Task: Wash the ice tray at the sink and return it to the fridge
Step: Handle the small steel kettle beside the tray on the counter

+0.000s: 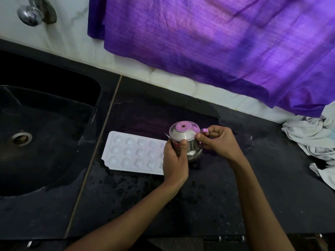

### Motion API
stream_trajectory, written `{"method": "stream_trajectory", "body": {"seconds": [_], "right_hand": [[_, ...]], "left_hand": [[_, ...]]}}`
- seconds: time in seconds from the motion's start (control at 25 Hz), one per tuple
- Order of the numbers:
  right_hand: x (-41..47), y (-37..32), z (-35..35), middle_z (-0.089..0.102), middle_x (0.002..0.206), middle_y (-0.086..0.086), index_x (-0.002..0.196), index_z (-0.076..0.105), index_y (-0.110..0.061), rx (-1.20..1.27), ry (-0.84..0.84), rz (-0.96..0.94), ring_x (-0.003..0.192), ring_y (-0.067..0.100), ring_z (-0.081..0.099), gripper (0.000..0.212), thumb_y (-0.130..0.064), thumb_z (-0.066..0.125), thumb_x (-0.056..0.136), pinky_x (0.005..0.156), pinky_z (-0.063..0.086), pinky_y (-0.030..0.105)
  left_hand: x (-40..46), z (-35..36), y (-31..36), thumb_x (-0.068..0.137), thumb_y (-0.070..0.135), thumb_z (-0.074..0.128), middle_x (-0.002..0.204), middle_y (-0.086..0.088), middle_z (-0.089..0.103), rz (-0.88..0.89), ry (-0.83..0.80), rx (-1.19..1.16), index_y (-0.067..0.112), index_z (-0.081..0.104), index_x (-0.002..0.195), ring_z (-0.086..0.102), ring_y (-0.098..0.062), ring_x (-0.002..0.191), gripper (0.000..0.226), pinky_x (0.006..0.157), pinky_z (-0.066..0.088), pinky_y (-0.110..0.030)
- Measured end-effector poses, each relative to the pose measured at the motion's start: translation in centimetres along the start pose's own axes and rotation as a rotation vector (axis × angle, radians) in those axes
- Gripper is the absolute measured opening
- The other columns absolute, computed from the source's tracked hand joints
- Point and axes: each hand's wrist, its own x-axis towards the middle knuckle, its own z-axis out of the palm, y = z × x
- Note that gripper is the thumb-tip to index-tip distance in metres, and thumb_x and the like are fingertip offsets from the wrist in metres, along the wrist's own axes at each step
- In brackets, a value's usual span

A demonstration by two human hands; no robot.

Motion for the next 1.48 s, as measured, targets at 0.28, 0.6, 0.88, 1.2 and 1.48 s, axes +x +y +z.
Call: {"method": "stream_trajectory", "body": {"seconds": [0.28,0.6,0.88,1.2,1.48], "right_hand": [[-0.6,-0.4,-0.2,0.071,0.064,-0.002,0.076,0.061,-0.002,0.002,-0.029,-0.040,0.058,0.005,0.067,0.022,-0.017,0.076,0.068,0.055,0.053,0.016],[-1.3,-0.3,0.1,0.073,0.073,0.009,0.081,0.065,-0.001,-0.166,-0.052,-0.031,0.065,0.011,0.069,0.056,-0.047,0.076,0.052,0.064,0.055,0.026],[-1.7,-0.1,0.2,0.073,0.072,0.005,0.079,0.066,-0.006,-0.211,-0.046,-0.020,0.069,0.014,0.070,0.055,-0.052,0.076,0.050,0.073,0.057,0.038],[-2.0,-0.2,0.1,0.074,0.074,0.005,0.082,0.066,-0.003,-0.242,-0.049,-0.033,0.070,0.015,0.071,0.061,-0.053,0.074,0.050,0.073,0.057,0.038],[-2.0,-0.2,0.0,0.073,0.071,0.005,0.080,0.066,-0.004,-0.234,-0.039,-0.035,0.069,0.015,0.071,0.061,-0.055,0.074,0.048,0.074,0.058,0.040]], "left_hand": [[-1.0,0.3,-0.1,0.079,0.064,0.035,0.119,0.004,0.060,0.044,0.050,0.004,0.019,0.047,0.127,0.058,-0.011,0.107,0.067,0.089,0.048,-0.027],[-1.9,0.5,-1.4,0.078,0.065,0.030,0.118,0.001,0.060,-0.012,0.073,0.006,0.014,0.047,0.126,0.058,-0.014,0.108,0.072,0.093,0.048,-0.035],[-2.4,0.5,-1.5,0.078,0.064,0.029,0.119,0.000,0.060,-0.024,0.075,0.011,0.014,0.047,0.127,0.057,-0.015,0.109,0.073,0.094,0.047,-0.036],[-2.5,0.5,-1.4,0.087,0.058,0.033,0.117,0.000,0.061,-0.052,0.070,0.022,0.015,0.049,0.124,0.059,-0.014,0.106,0.059,0.092,0.048,-0.036],[-2.7,0.6,-1.3,0.090,0.055,0.034,0.117,0.002,0.061,-0.061,0.069,0.031,0.017,0.049,0.124,0.058,-0.014,0.107,0.053,0.093,0.048,-0.036]]}}
